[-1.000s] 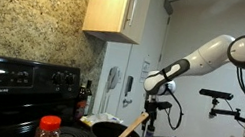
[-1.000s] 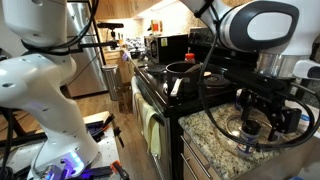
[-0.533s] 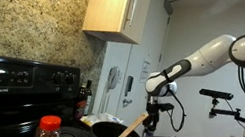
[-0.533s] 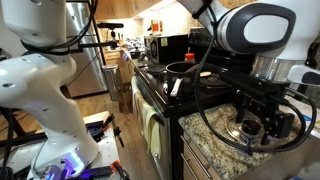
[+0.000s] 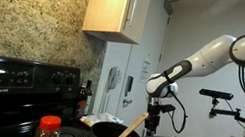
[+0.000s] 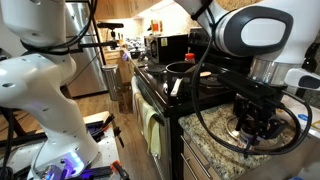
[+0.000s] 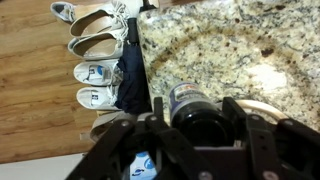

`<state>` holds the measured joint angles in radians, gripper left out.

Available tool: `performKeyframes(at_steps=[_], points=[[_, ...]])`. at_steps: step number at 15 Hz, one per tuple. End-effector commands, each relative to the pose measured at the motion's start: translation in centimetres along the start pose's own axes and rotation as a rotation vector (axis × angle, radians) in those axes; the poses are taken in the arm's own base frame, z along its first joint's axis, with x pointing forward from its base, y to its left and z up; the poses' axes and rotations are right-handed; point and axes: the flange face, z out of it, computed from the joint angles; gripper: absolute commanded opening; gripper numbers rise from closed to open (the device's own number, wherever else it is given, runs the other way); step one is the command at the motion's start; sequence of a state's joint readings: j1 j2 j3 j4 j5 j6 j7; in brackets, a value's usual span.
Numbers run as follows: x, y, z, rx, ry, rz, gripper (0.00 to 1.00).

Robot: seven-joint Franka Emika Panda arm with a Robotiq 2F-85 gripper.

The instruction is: Move the small bottle to the left side of the stove

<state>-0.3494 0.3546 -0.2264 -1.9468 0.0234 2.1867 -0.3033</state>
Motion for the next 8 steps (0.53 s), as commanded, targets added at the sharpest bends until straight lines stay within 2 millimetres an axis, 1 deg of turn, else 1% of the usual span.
performKeyframes(at_steps=[1,2,5,6,8], points=[[-0.8,-0.3,-0.7,0.007,0.011,0.006,0.32],[-0.8,-0.3,-0.7,0.007,0.011,0.004,0.25],[-1.0,-0.5,-1.4,0.014,0.020,-0.003,0.24],[-1.2,-0.6,-1.9,0.016,0.027,-0.009,0.24],[-2.1,-1.2,-4.1,0.006,0.061,-0.026,0.24]])
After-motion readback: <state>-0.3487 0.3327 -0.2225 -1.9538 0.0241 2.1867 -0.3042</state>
